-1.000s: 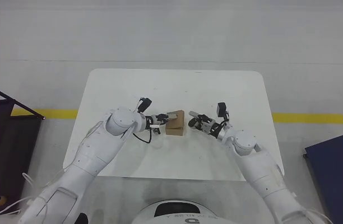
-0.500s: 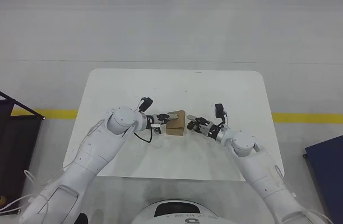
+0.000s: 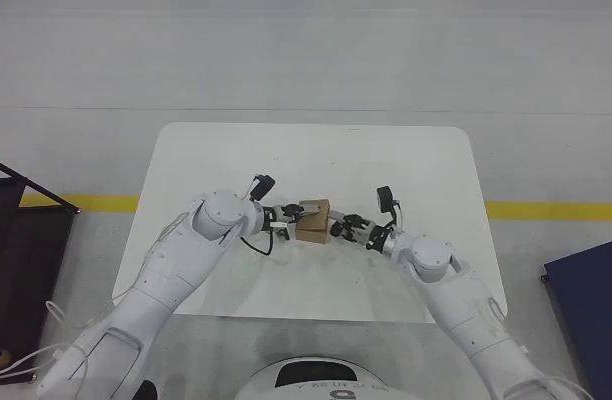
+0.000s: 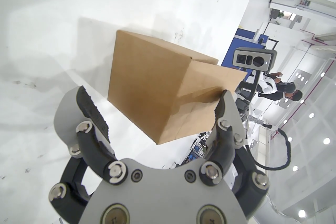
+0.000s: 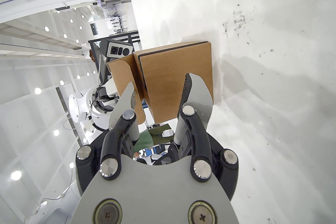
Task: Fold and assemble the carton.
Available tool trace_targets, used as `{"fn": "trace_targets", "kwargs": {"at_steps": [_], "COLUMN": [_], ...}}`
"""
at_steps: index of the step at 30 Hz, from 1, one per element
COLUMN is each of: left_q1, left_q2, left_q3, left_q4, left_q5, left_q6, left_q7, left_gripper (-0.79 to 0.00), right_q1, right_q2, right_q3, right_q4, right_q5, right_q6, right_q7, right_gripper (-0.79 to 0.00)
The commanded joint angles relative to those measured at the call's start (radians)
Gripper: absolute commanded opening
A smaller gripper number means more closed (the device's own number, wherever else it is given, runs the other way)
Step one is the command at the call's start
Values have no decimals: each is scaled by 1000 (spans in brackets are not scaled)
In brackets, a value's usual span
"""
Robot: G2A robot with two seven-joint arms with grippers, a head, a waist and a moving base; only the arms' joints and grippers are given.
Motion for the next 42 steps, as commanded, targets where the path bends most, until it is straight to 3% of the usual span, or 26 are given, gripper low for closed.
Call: {"fn": "trace_targets", "kwargs": {"at_steps": [1,42], "left_q1": [-2,-34], "left_q2": [0,-16], "left_q3": [1,41], "left_q4": [0,46], "left_q5": [-2,5], "left_q6": [0,14], "left_q7": [-4,-20], "left_gripper": [0,0], "right_q1": [1,6], "right_q2": [0,3], "right_q3": [-2,-33], "right_q4": [-2,-14], "right_q5": [-5,-54], "right_q6": [3,24], "right_q7": [1,0], "right_gripper": [-413,-406]}}
